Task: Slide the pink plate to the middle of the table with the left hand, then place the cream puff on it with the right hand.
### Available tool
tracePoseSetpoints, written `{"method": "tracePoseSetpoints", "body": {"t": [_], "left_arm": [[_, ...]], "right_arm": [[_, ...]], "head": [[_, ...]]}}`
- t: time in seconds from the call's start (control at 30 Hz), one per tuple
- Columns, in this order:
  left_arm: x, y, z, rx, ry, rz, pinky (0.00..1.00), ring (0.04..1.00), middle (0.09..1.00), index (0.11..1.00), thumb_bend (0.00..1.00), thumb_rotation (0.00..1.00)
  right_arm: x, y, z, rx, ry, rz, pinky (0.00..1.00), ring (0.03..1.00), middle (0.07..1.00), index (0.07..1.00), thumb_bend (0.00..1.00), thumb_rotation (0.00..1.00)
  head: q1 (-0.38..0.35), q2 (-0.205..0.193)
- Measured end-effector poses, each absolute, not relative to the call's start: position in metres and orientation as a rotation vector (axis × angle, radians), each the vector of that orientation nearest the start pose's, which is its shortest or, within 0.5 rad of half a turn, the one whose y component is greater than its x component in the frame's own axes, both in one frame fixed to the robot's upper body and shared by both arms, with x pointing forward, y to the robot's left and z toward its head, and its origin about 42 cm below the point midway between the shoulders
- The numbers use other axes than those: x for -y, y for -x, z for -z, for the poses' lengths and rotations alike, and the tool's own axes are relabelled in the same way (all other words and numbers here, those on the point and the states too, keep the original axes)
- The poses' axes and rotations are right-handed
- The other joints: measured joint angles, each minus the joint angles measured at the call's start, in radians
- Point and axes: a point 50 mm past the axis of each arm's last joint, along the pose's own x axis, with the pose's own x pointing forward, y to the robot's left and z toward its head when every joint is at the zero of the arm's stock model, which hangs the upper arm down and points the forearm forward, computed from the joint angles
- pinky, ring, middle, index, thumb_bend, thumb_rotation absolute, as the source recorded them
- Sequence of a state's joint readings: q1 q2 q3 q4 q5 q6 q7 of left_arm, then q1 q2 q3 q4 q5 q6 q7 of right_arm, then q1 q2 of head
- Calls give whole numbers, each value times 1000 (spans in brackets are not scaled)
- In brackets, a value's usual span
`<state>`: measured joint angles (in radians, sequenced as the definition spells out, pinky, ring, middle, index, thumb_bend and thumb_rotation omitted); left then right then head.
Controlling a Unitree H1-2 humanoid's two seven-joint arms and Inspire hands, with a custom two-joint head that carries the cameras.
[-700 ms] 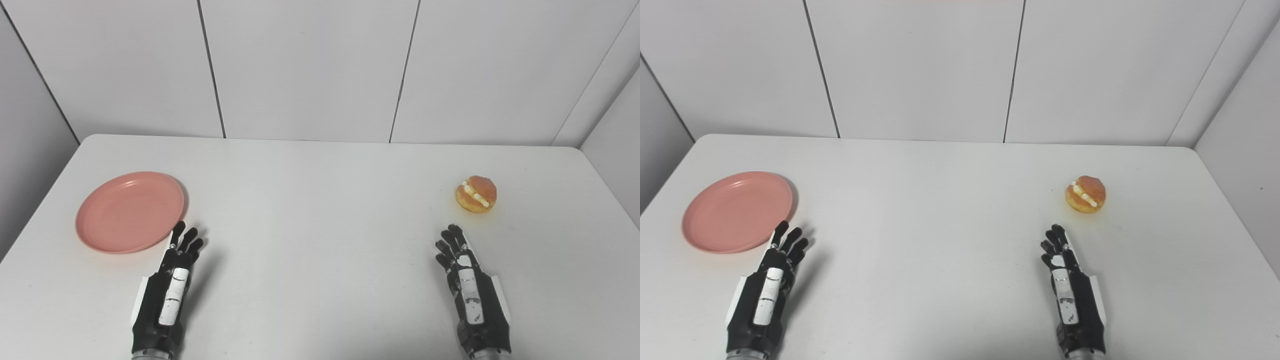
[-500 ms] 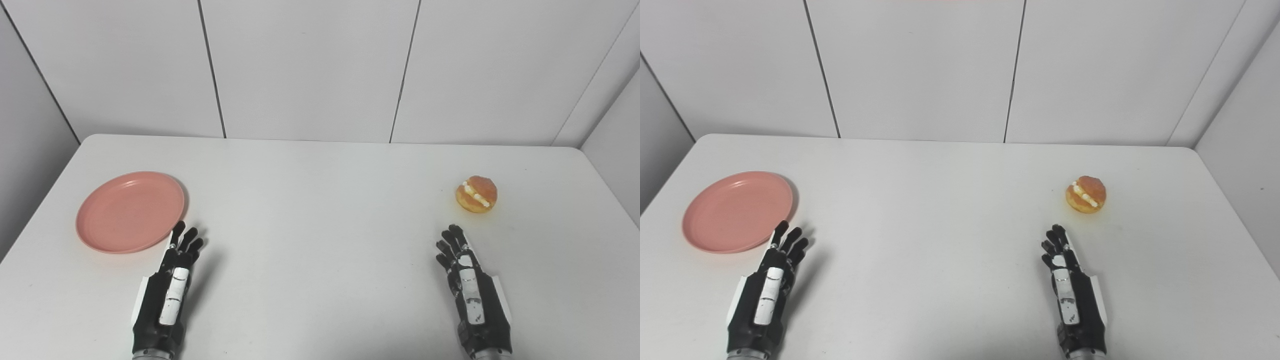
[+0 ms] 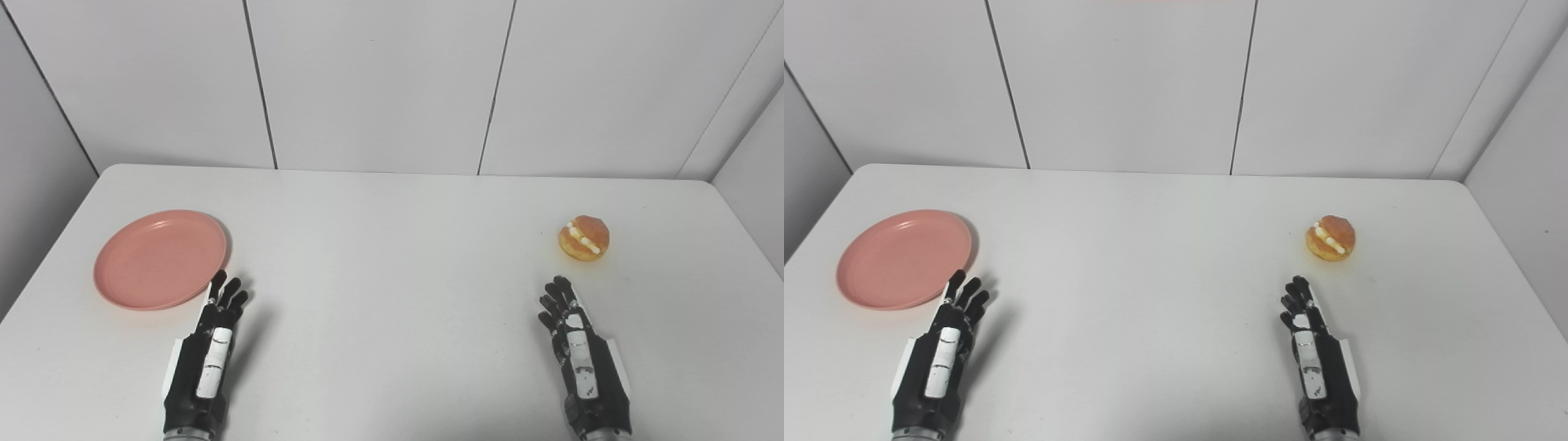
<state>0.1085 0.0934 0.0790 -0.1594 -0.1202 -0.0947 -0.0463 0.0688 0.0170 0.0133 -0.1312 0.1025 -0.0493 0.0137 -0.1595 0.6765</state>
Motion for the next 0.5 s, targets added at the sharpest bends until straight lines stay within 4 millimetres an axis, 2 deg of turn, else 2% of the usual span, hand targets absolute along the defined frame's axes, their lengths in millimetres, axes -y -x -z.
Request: {"method": "tracePoseSetpoints", "body": {"t": [0.27,0.5], "left_arm": [[-264,-247,-121,161,7,-44,983,942,966,972,804,846],[-260,-248,-121,158,-12,-42,995,942,960,968,779,860]], "right_arm": [[205,-262,-117,115,-122,-8,953,939,941,935,900,921],[209,-262,-114,110,-116,-14,964,945,950,944,887,941]], "head": [[0,0],[70,-47]]}}
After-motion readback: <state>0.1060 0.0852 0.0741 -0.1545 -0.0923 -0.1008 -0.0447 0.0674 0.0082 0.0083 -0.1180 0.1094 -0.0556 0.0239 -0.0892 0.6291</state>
